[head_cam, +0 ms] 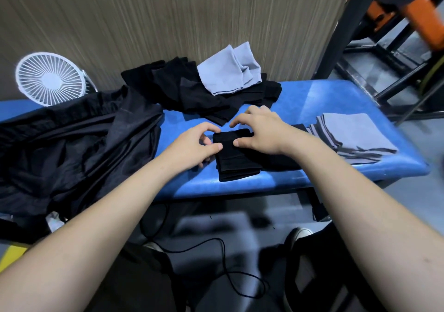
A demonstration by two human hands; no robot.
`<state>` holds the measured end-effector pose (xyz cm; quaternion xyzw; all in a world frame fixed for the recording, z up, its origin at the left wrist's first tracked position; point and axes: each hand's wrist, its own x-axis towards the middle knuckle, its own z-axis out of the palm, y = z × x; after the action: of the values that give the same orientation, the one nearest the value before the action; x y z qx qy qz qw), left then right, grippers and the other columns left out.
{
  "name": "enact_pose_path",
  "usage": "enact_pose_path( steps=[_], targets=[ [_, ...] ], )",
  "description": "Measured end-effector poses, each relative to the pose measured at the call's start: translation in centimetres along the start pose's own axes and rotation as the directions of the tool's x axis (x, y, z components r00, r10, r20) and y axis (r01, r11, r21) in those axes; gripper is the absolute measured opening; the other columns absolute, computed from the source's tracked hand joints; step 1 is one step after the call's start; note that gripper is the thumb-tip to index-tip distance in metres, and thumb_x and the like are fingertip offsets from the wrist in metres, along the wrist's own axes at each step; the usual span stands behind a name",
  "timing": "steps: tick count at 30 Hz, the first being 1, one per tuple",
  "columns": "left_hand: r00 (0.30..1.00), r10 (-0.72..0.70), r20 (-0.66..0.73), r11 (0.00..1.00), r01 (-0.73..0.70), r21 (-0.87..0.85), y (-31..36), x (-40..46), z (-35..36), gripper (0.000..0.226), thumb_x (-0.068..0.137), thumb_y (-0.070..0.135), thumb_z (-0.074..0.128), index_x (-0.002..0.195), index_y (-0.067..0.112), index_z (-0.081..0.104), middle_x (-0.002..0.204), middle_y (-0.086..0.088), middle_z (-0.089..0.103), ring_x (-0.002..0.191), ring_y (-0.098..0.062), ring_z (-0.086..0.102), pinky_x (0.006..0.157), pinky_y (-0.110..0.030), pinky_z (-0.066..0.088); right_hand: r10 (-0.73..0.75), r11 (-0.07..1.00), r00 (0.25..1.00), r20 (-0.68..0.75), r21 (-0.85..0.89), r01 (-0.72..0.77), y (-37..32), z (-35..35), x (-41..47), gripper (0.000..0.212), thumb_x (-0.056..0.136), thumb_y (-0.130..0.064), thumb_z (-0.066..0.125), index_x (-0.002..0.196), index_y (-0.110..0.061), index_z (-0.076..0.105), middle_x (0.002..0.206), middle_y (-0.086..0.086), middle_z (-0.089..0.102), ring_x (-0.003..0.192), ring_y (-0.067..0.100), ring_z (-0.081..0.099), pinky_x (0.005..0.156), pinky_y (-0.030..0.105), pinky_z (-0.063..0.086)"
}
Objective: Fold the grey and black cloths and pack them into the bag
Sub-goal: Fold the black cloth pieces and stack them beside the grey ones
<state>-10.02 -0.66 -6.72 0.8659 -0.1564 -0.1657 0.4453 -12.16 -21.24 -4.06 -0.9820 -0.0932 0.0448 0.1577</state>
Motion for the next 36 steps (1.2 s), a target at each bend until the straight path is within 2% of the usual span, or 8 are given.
enact_pose_path(
  steps=[3,7,13,18,23,28,31,36],
  targets=[
    [1.0,0.005,-0.012,1.0,-0.005,0.029,-0.1,-0.1,-0.3,0.025,0.094,0.027,0.067,0.117,0.03,0.059,0.084,-0.007,0.067,0.063,-0.024,0.06,0.054,-0.033,0.047,-0.031,0.999,0.999,0.011,-0.006,0.031,-0.4,0.1,-0.2,0.044,0.088,-0.048,0.068,0.129,-0.036,0.057,0.123,-0.003,0.048,0.12,0.023,0.038,0.099,0.035,0.027],
    [0.999,0.049,0.011,0.991,-0.05,0.124,-0.4,-0.1,-0.2,0.024,0.092,0.025,0.069,0.115,0.03,0.062,0.084,0.002,0.067,0.051,0.003,0.051,0.062,-0.022,0.042,-0.021,0.999,0.997,0.077,-0.046,0.025,-0.5,0.2,-0.1,0.044,0.085,-0.049,0.071,0.125,-0.035,0.059,0.122,-0.002,0.051,0.119,0.022,0.041,0.1,0.037,0.029],
    [0.995,0.096,0.006,0.964,-0.095,0.249,-0.2,-0.1,0.0,0.025,0.092,0.028,0.068,0.116,0.03,0.062,0.081,0.01,0.067,0.056,0.011,0.051,0.064,-0.016,0.039,0.001,0.999,0.994,0.109,-0.042,0.004,-0.6,-0.1,0.5,0.044,0.083,-0.048,0.074,0.121,-0.033,0.059,0.123,-0.004,0.051,0.122,0.02,0.041,0.102,0.037,0.03],
    [0.994,0.111,0.001,0.923,-0.103,0.372,-0.2,0.1,-0.9,0.025,0.087,0.043,0.069,0.112,0.04,0.064,0.085,0.016,0.065,0.071,0.006,0.053,0.076,-0.03,0.05,-0.005,1.0,0.989,0.15,-0.021,0.008,-0.2,-0.3,1.1,0.039,0.086,-0.048,0.071,0.12,-0.033,0.059,0.119,-0.007,0.054,0.118,0.018,0.046,0.106,0.04,0.033],
    [0.962,0.208,-0.175,0.877,-0.104,0.47,0.0,0.8,-2.0,0.021,0.088,0.047,0.066,0.109,0.043,0.061,0.092,0.015,0.061,0.084,0.001,0.053,0.065,-0.023,0.036,0.025,0.992,0.999,0.028,0.126,-0.029,0.4,-0.7,2.6,0.027,0.087,-0.042,0.071,0.109,-0.029,0.064,0.104,-0.009,0.063,0.092,0.013,0.058,0.099,0.043,0.046],
    [0.828,0.347,-0.44,0.846,-0.075,0.528,-0.9,2.3,-4.2,0.028,0.087,0.035,0.069,0.114,0.034,0.06,0.099,0.014,0.048,0.099,-0.008,0.052,0.072,-0.031,0.047,0.029,0.983,0.986,-0.164,0.185,0.002,0.2,0.0,5.1,0.023,0.086,-0.038,0.071,0.106,-0.029,0.064,0.1,-0.008,0.061,0.088,0.012,0.058,0.092,0.045,0.049],
    [0.799,0.292,-0.526,0.875,-0.002,0.483,-1.6,3.2,-5.3,0.036,0.086,0.04,0.071,0.118,0.033,0.056,0.102,0.012,0.046,0.098,-0.012,0.054,0.071,-0.035,0.051,0.037,0.985,0.973,-0.227,0.172,0.002,-0.4,0.5,6.5,0.03,0.087,-0.038,0.068,0.115,-0.029,0.061,0.104,-0.006,0.059,0.094,0.014,0.057,0.092,0.044,0.049],
    [0.838,0.154,-0.523,0.9,0.099,0.424,-2.2,4.6,-5.4,0.048,0.082,0.054,0.07,0.123,0.039,0.051,0.098,0.014,0.052,0.091,-0.009,0.056,0.07,-0.03,0.044,0.071,0.996,0.963,-0.259,0.069,-0.054,-1.4,1.4,8.3,0.04,0.088,-0.038,0.067,0.125,-0.033,0.053,0.109,-0.002,0.055,0.106,0.021,0.056,0.092,0.043,0.045]
  ],
)
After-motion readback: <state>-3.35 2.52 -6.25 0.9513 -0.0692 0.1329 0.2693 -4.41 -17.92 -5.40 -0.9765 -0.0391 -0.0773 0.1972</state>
